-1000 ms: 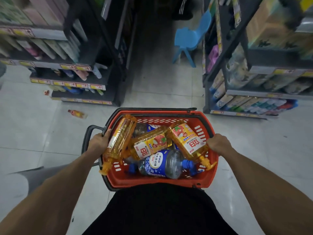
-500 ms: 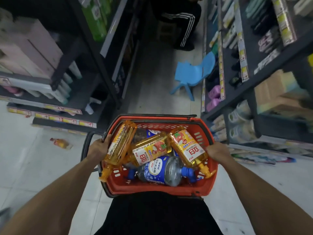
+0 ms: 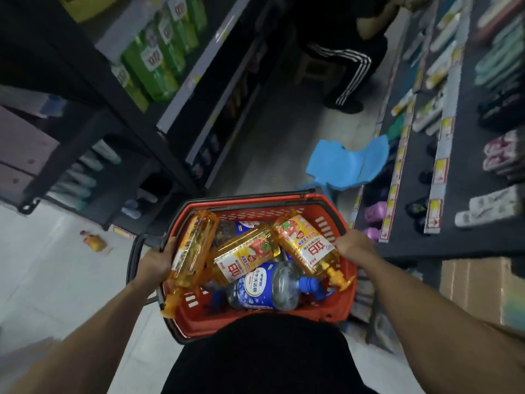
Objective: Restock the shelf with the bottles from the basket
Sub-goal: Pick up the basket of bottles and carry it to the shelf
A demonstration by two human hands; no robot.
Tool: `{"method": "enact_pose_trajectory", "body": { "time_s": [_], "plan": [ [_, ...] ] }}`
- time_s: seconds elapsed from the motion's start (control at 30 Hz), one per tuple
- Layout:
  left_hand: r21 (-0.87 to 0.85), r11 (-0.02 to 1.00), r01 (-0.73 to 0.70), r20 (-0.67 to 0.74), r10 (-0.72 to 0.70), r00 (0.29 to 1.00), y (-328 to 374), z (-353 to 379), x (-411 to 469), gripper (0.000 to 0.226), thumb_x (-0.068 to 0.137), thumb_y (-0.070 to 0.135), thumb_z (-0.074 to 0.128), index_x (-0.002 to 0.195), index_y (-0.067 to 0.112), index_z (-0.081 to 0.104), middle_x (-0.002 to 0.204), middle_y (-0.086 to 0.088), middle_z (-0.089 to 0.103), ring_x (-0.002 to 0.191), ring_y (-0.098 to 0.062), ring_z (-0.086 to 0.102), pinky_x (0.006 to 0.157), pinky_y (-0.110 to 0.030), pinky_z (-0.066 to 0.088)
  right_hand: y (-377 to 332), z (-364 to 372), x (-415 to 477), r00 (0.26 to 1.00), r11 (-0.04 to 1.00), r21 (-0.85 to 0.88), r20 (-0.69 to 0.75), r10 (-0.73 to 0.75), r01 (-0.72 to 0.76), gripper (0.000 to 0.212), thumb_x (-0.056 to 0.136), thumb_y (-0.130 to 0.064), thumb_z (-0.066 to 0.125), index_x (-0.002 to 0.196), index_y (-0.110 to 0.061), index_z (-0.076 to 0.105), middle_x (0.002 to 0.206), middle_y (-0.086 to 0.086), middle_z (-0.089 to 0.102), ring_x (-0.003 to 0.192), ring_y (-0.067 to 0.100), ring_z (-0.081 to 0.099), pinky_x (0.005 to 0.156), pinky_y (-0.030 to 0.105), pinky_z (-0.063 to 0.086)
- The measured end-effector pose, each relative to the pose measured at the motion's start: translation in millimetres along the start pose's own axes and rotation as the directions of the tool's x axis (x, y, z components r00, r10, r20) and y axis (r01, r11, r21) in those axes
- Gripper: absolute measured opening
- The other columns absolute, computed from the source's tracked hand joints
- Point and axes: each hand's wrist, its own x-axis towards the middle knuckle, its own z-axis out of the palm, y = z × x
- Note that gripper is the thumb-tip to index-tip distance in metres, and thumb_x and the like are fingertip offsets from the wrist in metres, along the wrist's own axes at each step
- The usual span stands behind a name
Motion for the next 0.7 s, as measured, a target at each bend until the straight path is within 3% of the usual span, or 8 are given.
{"method": "enact_pose_trajectory", "body": {
  "time_s": [0.1,0.3,0.53,0.7],
  "plan": [
    [-0.046,0.997,0.067,-0.017,-0.068,0.998,34.3,5.4,5.6,0.069,0.104,0.061,0.041,0.112,-0.003,0.065,0.112,-0.027,0.064,0.095,-0.036,0.057,0.084,-0.040,0.042,-31.6,-42.9,37.8,0.998,0.993,-0.095,0.014,-0.063,0.064,0.028,0.092,-0.030,0.055,0.109,-0.010,0.067,0.114,0.018,0.069,0.093,0.034,0.065,0.076,0.034,0.050],
    [-0.227,0.958,0.178,-0.081,-0.200,0.976,53.4,-0.1,34.2,0.075,0.103,0.063,0.041,0.119,-0.006,0.067,0.126,-0.032,0.065,0.115,-0.047,0.061,0.093,-0.044,0.045,-142.0,-95.1,103.7,0.980,0.943,-0.275,0.002,-0.197,0.190,0.045,0.088,-0.028,0.059,0.125,-0.003,0.065,0.131,0.022,0.064,0.119,0.040,0.062,0.093,0.039,0.051],
    [-0.428,0.860,0.280,-0.101,-0.353,0.930,59.6,-11.3,66.8,0.079,0.102,0.066,0.039,0.121,-0.006,0.066,0.128,-0.031,0.064,0.117,-0.046,0.060,0.098,-0.044,0.045,-279.7,-118.2,153.9,0.934,0.856,-0.396,0.010,-0.357,0.331,0.046,0.086,-0.027,0.058,0.124,-0.003,0.066,0.130,0.024,0.064,0.118,0.041,0.062,0.096,0.042,0.051],
    [-0.531,0.744,0.406,-0.090,-0.526,0.846,72.2,5.0,65.7,0.082,0.101,0.068,0.037,0.128,-0.004,0.064,0.132,-0.031,0.063,0.121,-0.047,0.059,0.099,-0.044,0.044,-348.4,-121.5,187.4,0.887,0.747,-0.495,0.123,-0.444,0.443,0.048,0.085,-0.027,0.058,0.126,-0.004,0.066,0.128,0.023,0.065,0.116,0.040,0.064,0.093,0.039,0.054]
  ]
}}
